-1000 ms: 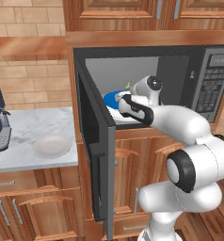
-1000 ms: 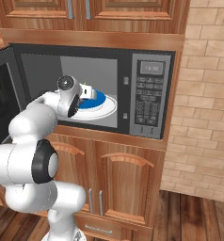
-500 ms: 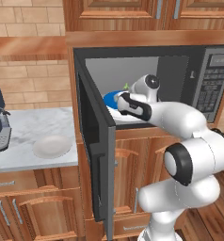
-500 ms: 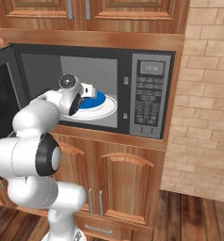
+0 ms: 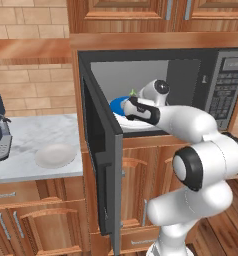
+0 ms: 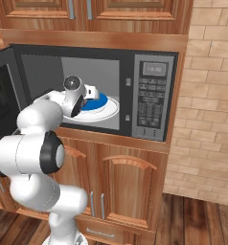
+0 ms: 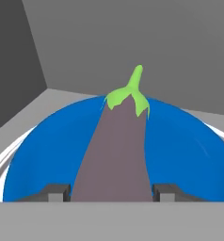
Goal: Pick the eggplant from the counter and place it in the microwave. Then turn on the microwave.
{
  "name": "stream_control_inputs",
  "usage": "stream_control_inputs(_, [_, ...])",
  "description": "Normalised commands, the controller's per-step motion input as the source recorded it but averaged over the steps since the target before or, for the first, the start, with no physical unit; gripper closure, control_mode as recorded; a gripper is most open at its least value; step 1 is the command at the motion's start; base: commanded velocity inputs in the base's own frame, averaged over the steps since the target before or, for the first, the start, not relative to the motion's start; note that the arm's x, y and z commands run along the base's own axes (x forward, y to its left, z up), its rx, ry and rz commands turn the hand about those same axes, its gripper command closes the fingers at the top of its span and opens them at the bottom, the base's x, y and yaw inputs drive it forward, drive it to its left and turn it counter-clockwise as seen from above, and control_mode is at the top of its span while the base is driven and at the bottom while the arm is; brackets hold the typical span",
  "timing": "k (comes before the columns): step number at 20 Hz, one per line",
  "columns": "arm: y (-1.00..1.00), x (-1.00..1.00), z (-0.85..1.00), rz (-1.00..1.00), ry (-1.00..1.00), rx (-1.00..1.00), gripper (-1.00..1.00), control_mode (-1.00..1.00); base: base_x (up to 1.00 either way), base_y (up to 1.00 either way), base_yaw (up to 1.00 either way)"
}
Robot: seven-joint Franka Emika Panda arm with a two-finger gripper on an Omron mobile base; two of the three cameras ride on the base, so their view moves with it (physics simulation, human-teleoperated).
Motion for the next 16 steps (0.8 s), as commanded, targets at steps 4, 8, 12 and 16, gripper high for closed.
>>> stream_control_inputs(4, [0.0, 0.07, -0.12, 0.02, 0.03, -0.02, 1.0, -1.0, 0.0, 0.0, 0.0])
stream_control_inputs(8, [0.0, 0.1, -0.06, 0.02, 0.01, -0.01, 1.0, -1.0, 0.0, 0.0, 0.0])
stream_control_inputs(12, [0.0, 0.12, -0.03, 0.01, 0.0, 0.0, 1.0, -1.0, 0.0, 0.0, 0.0])
stream_control_inputs(16, [0.0, 0.13, -0.03, 0.01, 0.0, 0.0, 1.0, -1.0, 0.0, 0.0, 0.0])
